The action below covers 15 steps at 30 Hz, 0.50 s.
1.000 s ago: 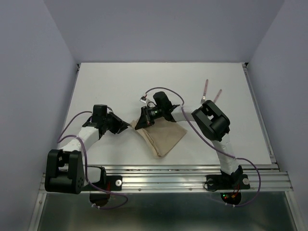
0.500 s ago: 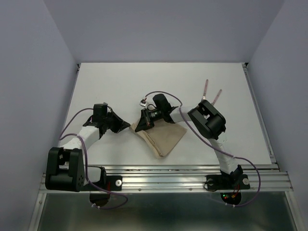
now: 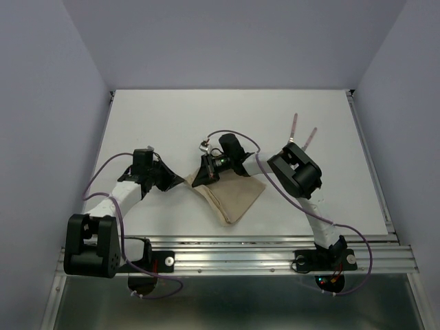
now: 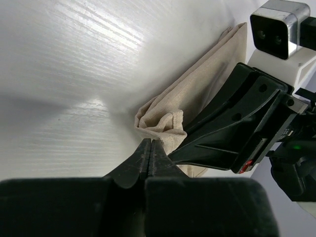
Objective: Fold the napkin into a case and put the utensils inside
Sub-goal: Fold the lower triangle-folded napkin at the center of the board.
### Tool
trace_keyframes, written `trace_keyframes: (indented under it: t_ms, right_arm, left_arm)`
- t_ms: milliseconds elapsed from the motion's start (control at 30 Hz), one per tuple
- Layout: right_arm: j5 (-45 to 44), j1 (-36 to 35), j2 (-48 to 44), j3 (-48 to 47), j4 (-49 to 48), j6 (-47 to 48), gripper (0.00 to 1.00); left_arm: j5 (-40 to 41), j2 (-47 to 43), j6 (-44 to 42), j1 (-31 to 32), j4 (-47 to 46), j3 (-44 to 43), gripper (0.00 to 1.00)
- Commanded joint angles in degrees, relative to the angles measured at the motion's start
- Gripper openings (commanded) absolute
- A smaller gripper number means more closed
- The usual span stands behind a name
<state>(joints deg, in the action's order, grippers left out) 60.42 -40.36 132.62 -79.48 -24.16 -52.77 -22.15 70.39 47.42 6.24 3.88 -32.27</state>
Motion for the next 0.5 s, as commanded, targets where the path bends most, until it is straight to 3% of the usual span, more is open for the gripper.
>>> trace_keyframes:
  t_ms: [0,467]
  right_arm:
    - [2.2,0.7,0.9,-1.9,-5.3,-2.2,0.01]
    - [2.1,0.7,1.4,-1.6,-5.9,-3.1,0.01]
  left_arm:
    - [1.5,0.4,-2.4,0.4,1.6,-1.0,0.00]
    - [-0.2,3.7,-1.5,2.8,-0.5,-3.1,0.00]
